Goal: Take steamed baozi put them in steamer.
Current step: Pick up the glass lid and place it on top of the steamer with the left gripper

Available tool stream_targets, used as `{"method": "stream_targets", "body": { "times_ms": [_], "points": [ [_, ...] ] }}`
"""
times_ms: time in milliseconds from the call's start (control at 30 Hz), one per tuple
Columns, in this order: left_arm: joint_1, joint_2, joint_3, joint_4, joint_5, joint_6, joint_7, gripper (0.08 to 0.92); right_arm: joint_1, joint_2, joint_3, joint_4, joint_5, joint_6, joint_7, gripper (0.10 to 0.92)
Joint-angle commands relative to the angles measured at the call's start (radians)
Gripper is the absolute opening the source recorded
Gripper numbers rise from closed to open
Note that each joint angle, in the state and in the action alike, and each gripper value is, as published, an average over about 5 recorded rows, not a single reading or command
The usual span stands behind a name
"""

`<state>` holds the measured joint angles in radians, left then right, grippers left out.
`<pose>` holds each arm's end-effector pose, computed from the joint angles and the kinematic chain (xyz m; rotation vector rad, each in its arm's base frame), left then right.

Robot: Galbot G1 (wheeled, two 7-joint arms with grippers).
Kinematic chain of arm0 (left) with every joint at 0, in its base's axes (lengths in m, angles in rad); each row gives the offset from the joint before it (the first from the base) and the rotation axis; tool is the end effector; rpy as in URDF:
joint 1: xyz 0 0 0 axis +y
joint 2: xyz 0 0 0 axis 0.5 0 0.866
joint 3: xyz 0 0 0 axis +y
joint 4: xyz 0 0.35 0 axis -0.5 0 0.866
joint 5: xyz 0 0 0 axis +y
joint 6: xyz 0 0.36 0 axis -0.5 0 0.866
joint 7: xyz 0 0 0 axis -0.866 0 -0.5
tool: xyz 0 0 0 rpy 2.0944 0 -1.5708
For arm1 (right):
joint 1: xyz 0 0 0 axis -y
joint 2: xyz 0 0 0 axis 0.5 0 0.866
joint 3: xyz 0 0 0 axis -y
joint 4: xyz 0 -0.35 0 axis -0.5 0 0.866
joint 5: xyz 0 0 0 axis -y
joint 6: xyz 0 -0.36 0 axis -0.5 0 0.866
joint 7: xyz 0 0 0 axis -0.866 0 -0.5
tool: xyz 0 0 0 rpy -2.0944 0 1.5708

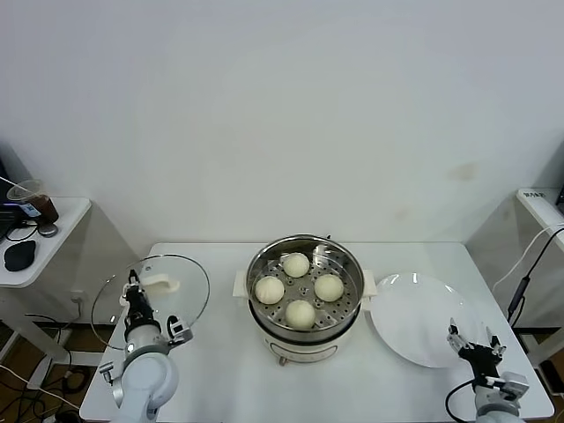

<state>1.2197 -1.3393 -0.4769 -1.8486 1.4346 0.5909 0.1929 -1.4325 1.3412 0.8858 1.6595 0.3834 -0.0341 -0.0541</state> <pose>0.2981 0.0419 -0.3040 0.4041 -1.9162 -1.9208 0.2052 -0.1961 -0.3863 -0.4152 -2.8904 -0.1229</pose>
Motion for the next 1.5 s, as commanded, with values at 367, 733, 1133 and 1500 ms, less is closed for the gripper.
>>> {"method": "stream_targets", "body": {
  "times_ms": [367, 733, 1133, 1500],
  "points": [
    [-0.019, -0.131, 0.251, -0.258, 0.221, 0.1, 0.216, 0.175, -0.026, -0.007, 0.007, 0.054, -0.015, -0.03, 0.006, 0.823],
    [-0.116, -0.213, 0.512, -0.181, 0.193, 0.101, 0.256, 0.175, -0.042, -0.01, 0.017, 0.068, -0.026, -0.032, 0.003, 0.823],
    [-0.254, -0.262, 0.639, -0.062, 0.065, 0.103, 0.208, 0.175, -0.039, 0.003, 0.024, 0.068, -0.043, -0.037, 0.004, 0.823],
    [-0.322, -0.264, 0.651, 0.1, 0.111, 0.102, 0.107, 0.175, -0.035, 0.017, 0.022, 0.059, -0.058, -0.034, 0.003, 0.823]
  ]
}}
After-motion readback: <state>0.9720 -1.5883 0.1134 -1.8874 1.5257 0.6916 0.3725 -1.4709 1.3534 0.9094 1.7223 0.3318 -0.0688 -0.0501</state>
